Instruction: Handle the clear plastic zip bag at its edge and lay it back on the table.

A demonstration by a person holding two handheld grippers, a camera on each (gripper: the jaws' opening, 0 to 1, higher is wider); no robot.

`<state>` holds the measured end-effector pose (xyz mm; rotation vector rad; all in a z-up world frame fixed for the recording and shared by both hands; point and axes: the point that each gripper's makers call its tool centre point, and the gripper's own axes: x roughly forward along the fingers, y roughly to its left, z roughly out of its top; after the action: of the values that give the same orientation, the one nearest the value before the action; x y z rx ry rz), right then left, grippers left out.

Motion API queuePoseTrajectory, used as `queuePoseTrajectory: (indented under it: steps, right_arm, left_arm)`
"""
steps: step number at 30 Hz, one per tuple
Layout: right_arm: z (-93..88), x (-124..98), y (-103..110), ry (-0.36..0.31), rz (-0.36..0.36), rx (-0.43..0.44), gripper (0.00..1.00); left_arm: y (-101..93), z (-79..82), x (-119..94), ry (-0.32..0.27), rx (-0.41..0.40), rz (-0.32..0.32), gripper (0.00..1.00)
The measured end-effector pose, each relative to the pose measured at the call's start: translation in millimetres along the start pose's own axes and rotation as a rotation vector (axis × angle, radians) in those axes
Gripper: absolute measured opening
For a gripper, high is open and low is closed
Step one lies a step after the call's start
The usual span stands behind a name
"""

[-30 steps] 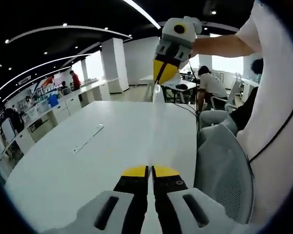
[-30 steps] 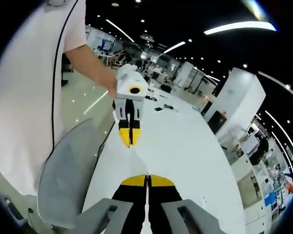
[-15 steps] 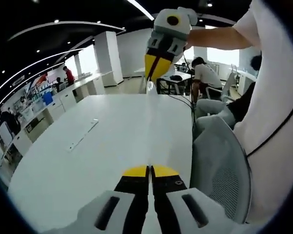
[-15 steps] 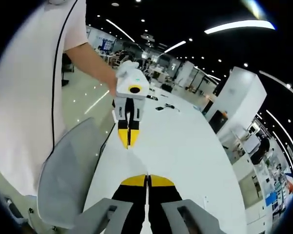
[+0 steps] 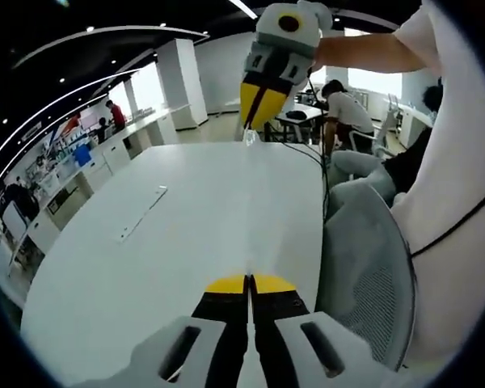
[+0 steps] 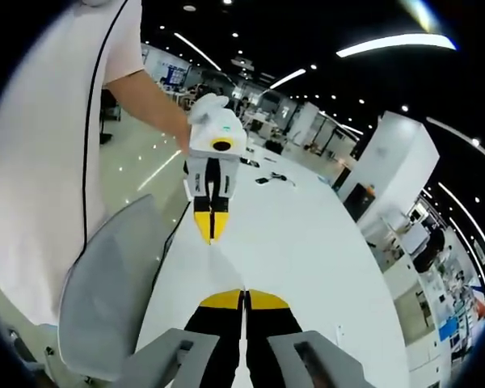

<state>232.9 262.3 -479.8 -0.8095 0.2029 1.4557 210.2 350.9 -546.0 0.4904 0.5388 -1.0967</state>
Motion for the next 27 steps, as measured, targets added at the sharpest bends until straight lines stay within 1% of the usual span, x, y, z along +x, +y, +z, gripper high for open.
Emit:
queuePoseTrajectory:
  steps: [2,8,12,13,14,16,18,22,27]
  right_arm:
    - [-2.0,0.2,-0.2,0.0,-0.004,0.006,0.0]
    - [-7.6,-0.3,-1.8,-0.002,-0.018,0.026,0.0]
    - [-11.2,-0.1,-1.9,0.007,-0.024,0.04,0.0]
    - [-12.3,0.0,-0.4,0.008,-0.017,0.066,0.01]
    - [-12.2,0.2,0.9,0.008,-0.008,0.064,0.02]
    - [-12.5,0.6,-1.1,0.01,-0.021,0.062,0.04]
    - [-10.6,2.1,-1.5,0.006,-0.025,0.068,0.07]
    - [-4.6,8.9,2.6,0.001,-0.015,0.062,0.08]
    - [5.3,22.7,6.3,-0.014,-0.008,0.051,0.09]
  left_arm:
    - [-2.7,0.2,0.0,0.017,0.017,-0.003,0.0]
    - [-1.1,2.1,-0.1,0.051,0.059,0.015,0.0]
    - [-0.9,2.6,-0.5,0.071,0.061,0.019,0.0]
    - [-1.2,2.5,-0.7,0.075,0.056,0.019,0.0]
    - [-0.6,2.1,-0.7,0.077,0.055,0.021,0.0]
    - [1.1,0.7,-0.6,0.088,0.061,0.029,0.0]
    - [1.7,0.7,-0.3,0.093,0.059,0.033,0.0]
    - [4.7,3.2,0.2,0.099,0.063,0.046,0.0]
    - [9.8,4.9,0.8,0.114,0.106,0.065,0.0]
